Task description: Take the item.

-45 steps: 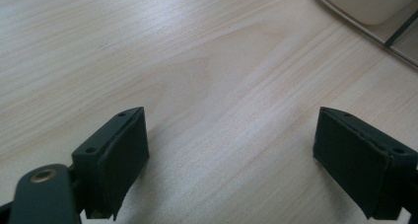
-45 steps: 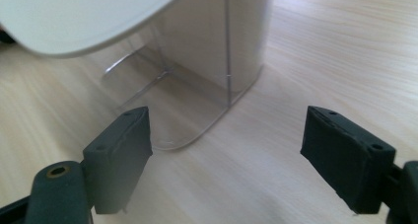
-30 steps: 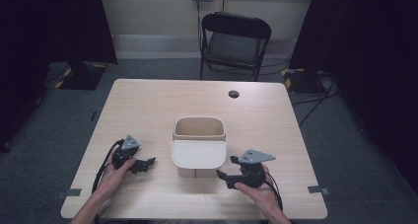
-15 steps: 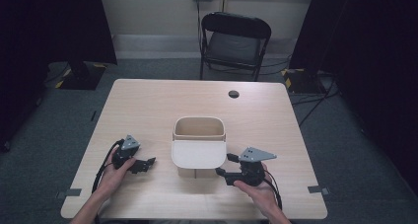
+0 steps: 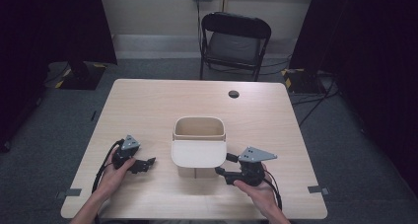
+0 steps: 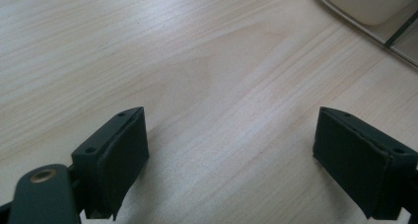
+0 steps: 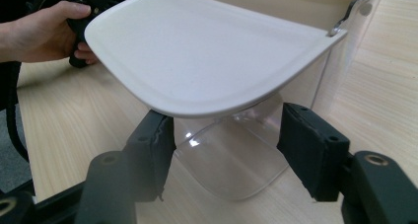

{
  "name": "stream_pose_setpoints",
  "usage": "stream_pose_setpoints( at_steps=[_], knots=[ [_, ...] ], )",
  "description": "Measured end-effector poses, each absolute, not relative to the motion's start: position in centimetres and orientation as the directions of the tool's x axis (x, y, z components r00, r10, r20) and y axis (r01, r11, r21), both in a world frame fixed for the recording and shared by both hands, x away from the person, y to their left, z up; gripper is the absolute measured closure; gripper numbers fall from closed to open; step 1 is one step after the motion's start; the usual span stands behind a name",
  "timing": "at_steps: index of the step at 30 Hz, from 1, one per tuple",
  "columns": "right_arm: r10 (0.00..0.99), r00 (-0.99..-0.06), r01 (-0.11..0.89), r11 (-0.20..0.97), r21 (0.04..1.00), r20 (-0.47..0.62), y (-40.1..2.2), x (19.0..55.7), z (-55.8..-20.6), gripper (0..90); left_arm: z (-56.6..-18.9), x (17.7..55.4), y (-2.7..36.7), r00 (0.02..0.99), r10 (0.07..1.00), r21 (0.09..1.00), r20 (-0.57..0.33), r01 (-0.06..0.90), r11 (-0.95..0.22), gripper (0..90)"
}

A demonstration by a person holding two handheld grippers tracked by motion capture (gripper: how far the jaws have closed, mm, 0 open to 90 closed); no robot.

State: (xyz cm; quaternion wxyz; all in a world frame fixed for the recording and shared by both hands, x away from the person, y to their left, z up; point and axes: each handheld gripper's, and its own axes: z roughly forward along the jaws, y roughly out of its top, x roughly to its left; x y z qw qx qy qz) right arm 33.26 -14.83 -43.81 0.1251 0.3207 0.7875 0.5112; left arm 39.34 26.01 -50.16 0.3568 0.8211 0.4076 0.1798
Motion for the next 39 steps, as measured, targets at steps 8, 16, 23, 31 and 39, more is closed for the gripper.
stream_pose_setpoints(
  at_steps=[8, 16, 23, 31, 39],
  knots=[
    [0.631, -0.763, 0.379, 0.262, 0.888, 0.140, -14.89, 33.51, -43.61, 37.8, -50.16, 39.34, 26.01, 0.603, 0.798, 0.733, 0.004, 0.541, -0.413, 12.9],
    [0.629, -0.763, 0.380, 0.252, 0.890, 0.148, -14.85, 33.65, -43.65, 35.8, -50.17, 39.34, 26.00, 0.603, 0.798, 0.733, 0.005, 0.541, -0.413, 12.9],
    [0.632, -0.761, 0.372, 0.243, 0.896, 0.145, -14.77, 33.81, -43.38, 34.0, -50.16, 39.34, 26.01, 0.603, 0.798, 0.732, 0.007, 0.540, -0.415, 12.9],
    [0.629, -0.764, 0.368, 0.241, 0.898, 0.144, -14.74, 34.10, -43.04, 32.7, -50.16, 39.34, 26.01, 0.603, 0.798, 0.733, 0.008, 0.539, -0.415, 12.9],
    [0.631, -0.765, 0.358, 0.244, 0.901, 0.133, -14.70, 34.14, -42.96, 31.5, -50.16, 39.34, 26.01, 0.603, 0.798, 0.733, 0.008, 0.539, -0.415, 12.9]
  ],
)
